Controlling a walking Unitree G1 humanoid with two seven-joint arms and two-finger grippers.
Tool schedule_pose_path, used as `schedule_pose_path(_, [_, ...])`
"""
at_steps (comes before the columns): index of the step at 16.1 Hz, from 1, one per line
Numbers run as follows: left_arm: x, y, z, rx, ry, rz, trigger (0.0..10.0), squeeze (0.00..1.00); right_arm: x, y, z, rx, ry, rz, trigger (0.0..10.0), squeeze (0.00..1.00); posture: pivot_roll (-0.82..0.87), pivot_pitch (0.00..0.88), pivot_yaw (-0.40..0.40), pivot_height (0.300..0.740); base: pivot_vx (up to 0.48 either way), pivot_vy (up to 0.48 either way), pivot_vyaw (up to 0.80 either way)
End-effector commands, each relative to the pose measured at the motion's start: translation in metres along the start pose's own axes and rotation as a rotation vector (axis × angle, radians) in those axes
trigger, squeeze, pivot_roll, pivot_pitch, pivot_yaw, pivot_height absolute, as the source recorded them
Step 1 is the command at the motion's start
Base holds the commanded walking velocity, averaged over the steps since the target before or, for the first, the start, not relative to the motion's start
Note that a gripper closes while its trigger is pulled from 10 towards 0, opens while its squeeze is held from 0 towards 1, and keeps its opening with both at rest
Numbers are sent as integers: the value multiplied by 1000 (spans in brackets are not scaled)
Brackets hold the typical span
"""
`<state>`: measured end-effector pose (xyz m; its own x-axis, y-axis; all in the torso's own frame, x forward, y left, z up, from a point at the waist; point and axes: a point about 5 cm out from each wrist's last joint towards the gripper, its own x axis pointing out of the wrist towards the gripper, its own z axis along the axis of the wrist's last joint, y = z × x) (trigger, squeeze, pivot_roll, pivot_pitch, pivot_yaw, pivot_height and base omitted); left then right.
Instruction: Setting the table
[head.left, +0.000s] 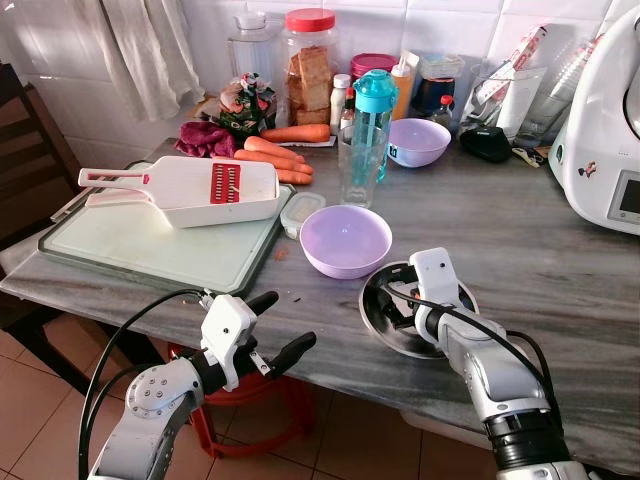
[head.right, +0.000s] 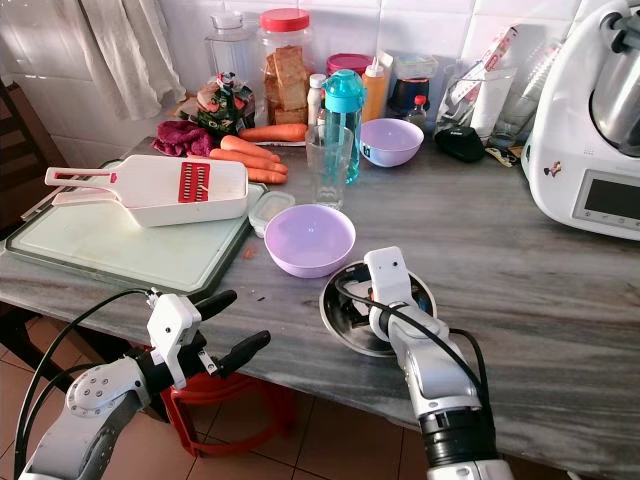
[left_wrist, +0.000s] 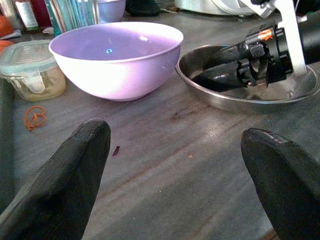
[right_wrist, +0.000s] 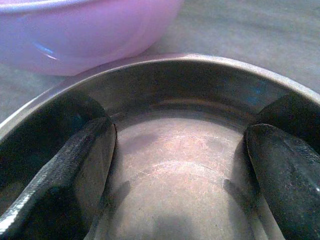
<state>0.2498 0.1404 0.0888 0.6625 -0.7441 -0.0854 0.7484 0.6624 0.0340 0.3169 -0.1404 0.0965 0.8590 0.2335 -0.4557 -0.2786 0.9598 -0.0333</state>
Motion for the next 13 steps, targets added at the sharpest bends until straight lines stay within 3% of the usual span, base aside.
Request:
schedule_pose_path(1, [0,0,5,21,-2,-14,10000,0,0,-2,7,15,-29,-9,10000,0,-34,31,25,740,0,0,0])
schedule_pose_path(4, [1,0,5,20,-2,-11,10000,0,-10,-3,16,32,-93,-7,10000,0,-34,27,24,740,0,0,0])
schedule_pose_path(8, [2,1,5,20,-7,-8,10000,0,-39,1,35,56,-272,26,10000,0,-45,23,26,740,0,0,0])
schedule_pose_path(9, [3,1,6,21,-13,-2,10000,0,-47,3,36,45,-323,26,10000,0,-48,18,27,740,0,0,0])
schedule_pose_path(13, [2,11,10,17,-45,102,10000,0,-62,2,25,75,-344,-54,10000,0,-47,6,25,740,0,0,0])
